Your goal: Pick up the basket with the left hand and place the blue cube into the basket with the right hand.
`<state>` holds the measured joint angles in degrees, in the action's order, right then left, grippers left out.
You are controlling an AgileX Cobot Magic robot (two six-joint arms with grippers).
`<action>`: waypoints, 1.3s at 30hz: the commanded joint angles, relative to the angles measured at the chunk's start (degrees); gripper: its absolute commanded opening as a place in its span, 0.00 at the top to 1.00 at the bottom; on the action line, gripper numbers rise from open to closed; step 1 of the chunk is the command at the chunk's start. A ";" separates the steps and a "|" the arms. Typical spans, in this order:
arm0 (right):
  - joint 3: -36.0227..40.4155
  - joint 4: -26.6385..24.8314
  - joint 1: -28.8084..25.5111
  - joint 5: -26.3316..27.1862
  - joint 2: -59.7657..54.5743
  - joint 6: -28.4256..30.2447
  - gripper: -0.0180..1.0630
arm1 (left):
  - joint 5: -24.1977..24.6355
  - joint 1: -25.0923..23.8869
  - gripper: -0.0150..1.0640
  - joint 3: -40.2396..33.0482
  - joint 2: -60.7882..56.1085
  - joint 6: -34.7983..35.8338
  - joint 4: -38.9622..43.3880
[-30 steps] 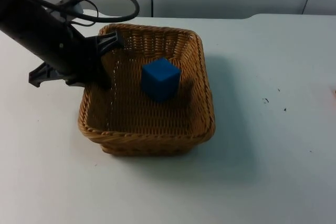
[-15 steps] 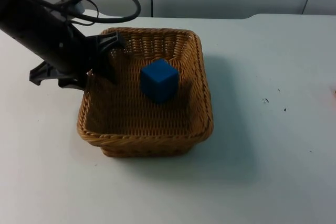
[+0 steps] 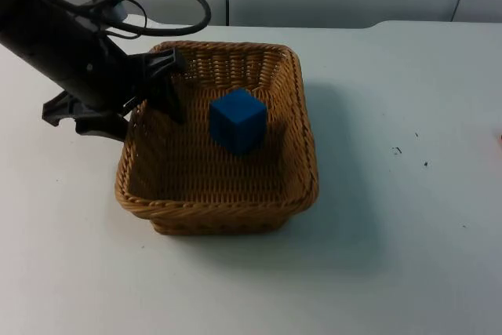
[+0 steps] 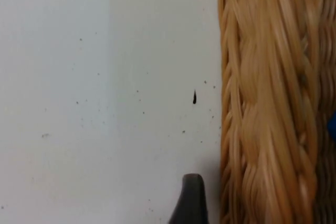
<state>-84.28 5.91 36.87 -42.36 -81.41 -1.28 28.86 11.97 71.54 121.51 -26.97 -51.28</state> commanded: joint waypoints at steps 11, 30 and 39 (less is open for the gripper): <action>-0.46 -0.17 0.25 -0.15 0.34 0.39 0.23 | 7.32 -4.76 0.36 0.39 -11.01 0.17 1.11; -0.46 -0.17 0.25 0.40 0.80 1.98 0.23 | 10.16 -6.17 0.36 0.39 -47.29 0.17 9.33; -0.46 -1.86 0.25 -1.10 3.41 2.92 0.23 | 18.58 -6.17 0.36 0.39 -59.95 0.17 15.36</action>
<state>-84.28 4.57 36.87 -43.27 -79.02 1.13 45.20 5.94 71.54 63.18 -26.80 -37.02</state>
